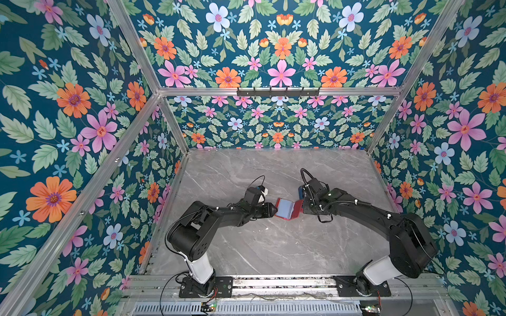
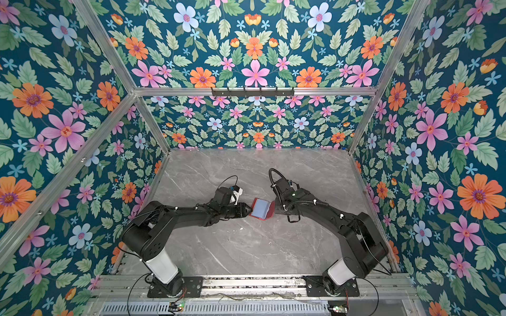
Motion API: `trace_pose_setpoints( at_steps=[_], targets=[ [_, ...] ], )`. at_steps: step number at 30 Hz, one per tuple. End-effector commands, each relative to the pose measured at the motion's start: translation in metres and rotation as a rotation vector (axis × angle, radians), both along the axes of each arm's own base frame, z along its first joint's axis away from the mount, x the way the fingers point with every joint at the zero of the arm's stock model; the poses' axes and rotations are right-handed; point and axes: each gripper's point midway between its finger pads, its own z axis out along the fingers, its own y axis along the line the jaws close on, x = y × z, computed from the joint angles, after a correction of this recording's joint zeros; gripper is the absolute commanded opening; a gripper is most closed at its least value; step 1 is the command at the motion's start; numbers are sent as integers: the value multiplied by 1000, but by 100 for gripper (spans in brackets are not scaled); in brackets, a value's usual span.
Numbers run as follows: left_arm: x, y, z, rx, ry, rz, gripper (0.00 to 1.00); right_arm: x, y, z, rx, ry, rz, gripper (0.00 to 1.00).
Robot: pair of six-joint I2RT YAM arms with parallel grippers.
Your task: Put the credit cards into the card holder
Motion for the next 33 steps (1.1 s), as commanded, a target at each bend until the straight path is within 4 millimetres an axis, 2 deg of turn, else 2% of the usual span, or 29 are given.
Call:
trace_pose_setpoints(
  at_steps=[1, 10, 15, 19, 22, 23, 24, 28, 33],
  targets=[
    [3, -4, 3, -14, -17, -14, 43, -3, -11, -6, -53, 12, -26, 0],
    [5, -5, -7, 0, -4, -3, 41, -4, -15, -17, -82, 32, -35, 0],
    [3, -10, -6, -38, 10, -15, 34, -3, -12, -19, -75, 35, -33, 0],
    [3, -11, -1, -55, 2, -12, 22, -4, -12, -21, -73, 39, -33, 0],
    [4, -14, 5, -75, -5, -18, 10, -4, -11, -22, -68, 39, -33, 0],
    [3, -15, 6, -82, -5, -21, 2, -3, -11, -22, -67, 38, -33, 0],
    [3, -15, 8, -87, -8, -22, 0, -3, -10, -22, -62, 38, -32, 0],
    [2, -13, 17, -97, -27, -13, 0, -2, -1, -20, -23, 32, -16, 0],
    [0, 4, 26, -41, -72, 32, 0, 3, 23, -10, 76, 7, 41, 0]
  ],
)
